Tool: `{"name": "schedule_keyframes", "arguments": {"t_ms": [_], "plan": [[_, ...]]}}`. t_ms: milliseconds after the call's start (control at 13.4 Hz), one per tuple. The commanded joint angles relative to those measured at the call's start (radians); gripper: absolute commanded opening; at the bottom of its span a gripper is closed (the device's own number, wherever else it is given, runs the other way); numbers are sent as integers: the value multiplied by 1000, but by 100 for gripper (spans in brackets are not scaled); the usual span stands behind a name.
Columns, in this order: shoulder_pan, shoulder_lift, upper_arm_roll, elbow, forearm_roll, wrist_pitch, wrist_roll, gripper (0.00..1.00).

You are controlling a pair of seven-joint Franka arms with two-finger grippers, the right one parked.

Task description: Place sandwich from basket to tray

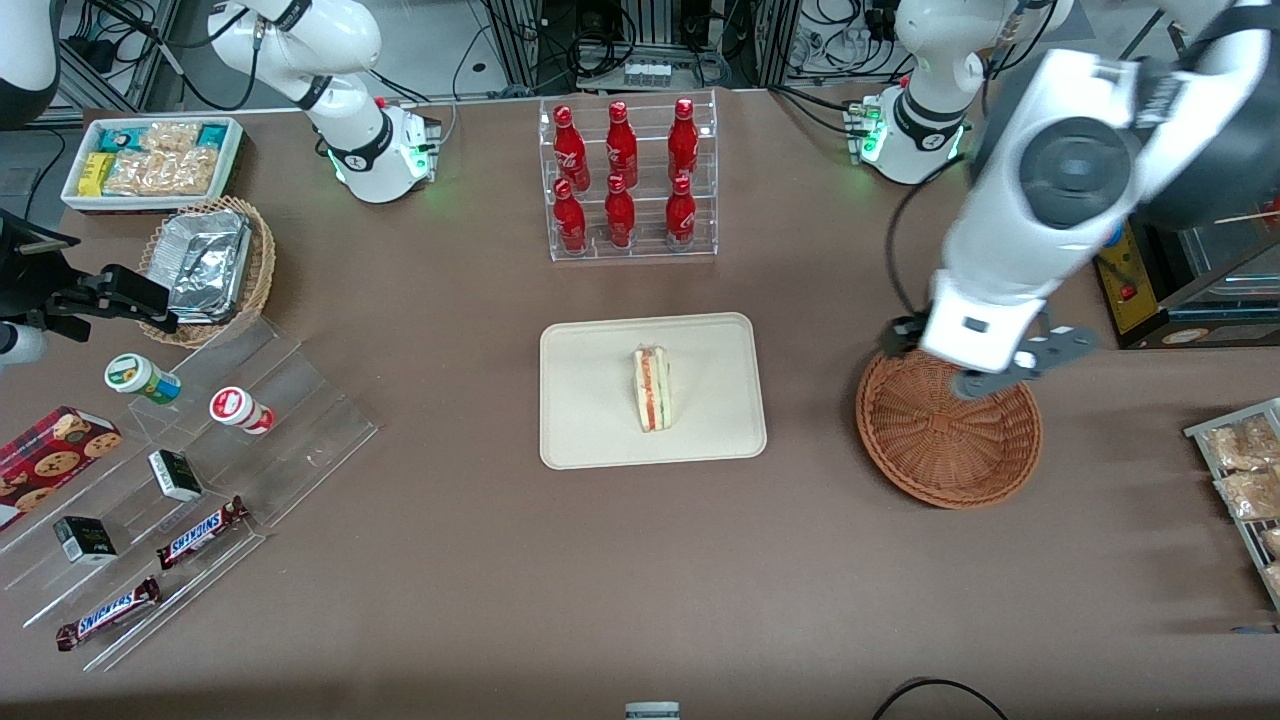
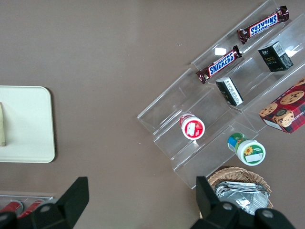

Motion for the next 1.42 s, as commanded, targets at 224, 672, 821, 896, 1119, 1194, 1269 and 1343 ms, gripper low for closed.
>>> {"name": "schedule_keyframes", "arguments": {"t_ms": [224,672,821,896,1119,1194,1269,1343], "plan": [[147,-60,50,30,-69,-141,409,100],[-70,-154,472,41,-157,-214,713,100],[-132,-201,554,-10,-170,-208,738,100],[-139,-223,568,-31,-170,-198,747,100],[-155,-218,566,-27,-169,-197,750,100],[-156,-203,566,-15,-174,-198,750,100],[-155,-183,562,10,-178,-200,752,100],[-156,-171,559,21,-180,-201,749,100]]}}
